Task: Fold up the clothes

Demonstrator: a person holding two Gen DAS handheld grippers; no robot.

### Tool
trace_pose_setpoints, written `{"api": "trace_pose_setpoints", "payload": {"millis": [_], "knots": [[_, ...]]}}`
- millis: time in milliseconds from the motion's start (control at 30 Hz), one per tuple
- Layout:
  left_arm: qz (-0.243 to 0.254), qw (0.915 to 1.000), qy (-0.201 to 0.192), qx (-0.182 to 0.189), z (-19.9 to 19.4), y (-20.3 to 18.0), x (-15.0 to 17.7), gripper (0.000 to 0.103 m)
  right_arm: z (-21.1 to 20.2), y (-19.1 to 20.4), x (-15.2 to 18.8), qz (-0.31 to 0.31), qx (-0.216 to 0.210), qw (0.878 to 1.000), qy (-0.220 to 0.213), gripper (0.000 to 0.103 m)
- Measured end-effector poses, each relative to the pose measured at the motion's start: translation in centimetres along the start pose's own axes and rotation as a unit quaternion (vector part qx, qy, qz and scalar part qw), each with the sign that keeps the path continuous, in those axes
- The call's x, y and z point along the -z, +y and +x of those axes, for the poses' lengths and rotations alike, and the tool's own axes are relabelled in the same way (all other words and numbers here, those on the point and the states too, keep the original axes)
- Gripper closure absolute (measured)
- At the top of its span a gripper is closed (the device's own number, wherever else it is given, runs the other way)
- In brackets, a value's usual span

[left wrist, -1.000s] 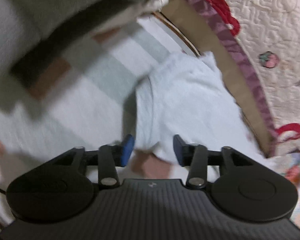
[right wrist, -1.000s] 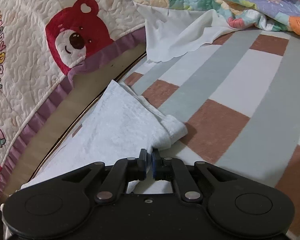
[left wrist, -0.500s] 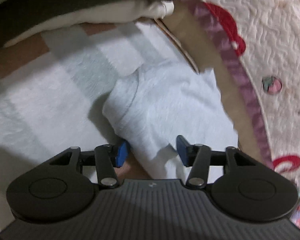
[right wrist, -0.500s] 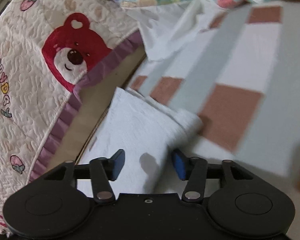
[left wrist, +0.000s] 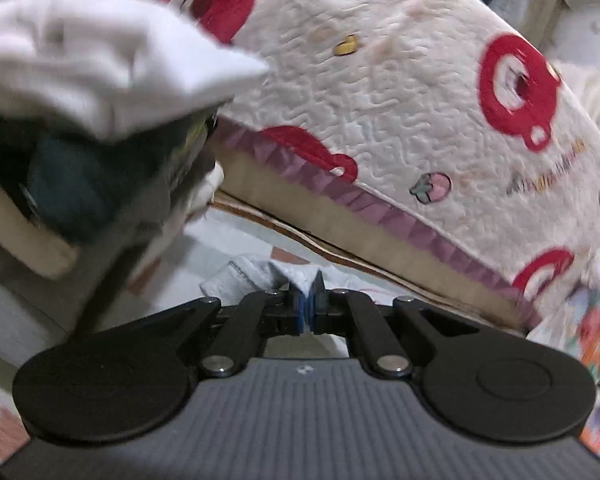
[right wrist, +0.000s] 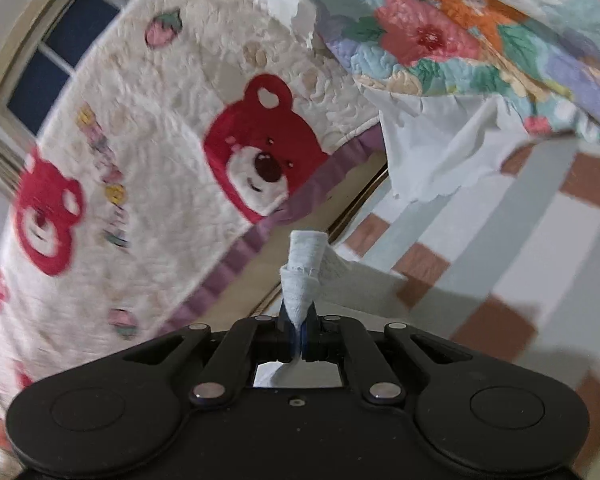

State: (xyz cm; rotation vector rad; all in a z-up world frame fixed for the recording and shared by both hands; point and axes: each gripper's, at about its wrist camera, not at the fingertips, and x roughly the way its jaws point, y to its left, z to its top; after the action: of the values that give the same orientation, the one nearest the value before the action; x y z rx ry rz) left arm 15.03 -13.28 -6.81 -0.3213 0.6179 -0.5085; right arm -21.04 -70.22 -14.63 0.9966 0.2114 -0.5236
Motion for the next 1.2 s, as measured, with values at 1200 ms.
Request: {"api": "trace_pose_setpoints", "payload": {"millis": [1200], "knots": [[0.074, 0.9854, 0.148, -0.038, 3.1, 4.1, 5.5, 0.103, 6.7, -4.2, 1.7, -0.13, 0.096, 0.986, 0.034, 0.1]]}}
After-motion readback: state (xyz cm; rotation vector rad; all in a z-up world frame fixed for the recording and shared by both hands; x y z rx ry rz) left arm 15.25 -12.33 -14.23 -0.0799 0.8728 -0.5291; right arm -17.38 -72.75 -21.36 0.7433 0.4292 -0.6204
